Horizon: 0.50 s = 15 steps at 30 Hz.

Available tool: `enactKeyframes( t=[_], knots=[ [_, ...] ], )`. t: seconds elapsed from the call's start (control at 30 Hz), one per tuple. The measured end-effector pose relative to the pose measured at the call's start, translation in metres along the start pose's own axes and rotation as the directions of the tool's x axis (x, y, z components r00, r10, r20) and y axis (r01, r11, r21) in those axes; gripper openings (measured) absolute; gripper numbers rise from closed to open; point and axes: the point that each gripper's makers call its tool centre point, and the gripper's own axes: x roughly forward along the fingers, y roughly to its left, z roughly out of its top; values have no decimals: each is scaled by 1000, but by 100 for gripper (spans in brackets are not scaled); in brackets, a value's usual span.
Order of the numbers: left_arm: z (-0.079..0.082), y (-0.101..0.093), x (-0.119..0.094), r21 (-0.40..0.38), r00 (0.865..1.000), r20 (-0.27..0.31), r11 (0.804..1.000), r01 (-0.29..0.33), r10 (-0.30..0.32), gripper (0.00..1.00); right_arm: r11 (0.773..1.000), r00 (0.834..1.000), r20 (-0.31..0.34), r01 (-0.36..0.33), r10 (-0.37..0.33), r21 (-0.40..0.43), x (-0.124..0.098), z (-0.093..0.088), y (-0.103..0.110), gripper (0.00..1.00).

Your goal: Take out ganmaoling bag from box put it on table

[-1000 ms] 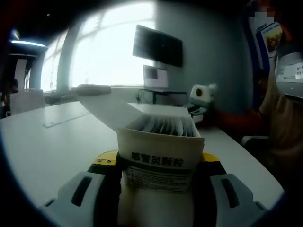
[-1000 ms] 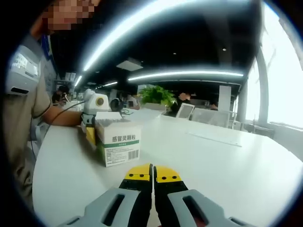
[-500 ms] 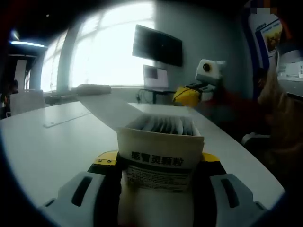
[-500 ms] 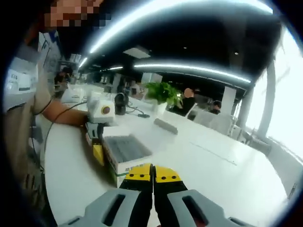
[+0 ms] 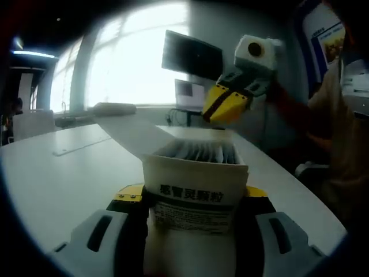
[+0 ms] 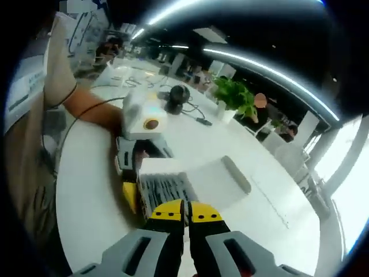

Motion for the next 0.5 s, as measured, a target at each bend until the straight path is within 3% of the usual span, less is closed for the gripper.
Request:
enactKeyframes(
  t=[0.2,0.5],
  knots=[
    [-1,0,0,4,1000,-3,1000,-3,3,51,991,993,-84,-87,79,-103,15,-7,7,0],
    [-2,1,1,9,1000,-8,1000,-5,5,51,983,984,-130,-137,120,-126,22,-11,11,0]
  ],
)
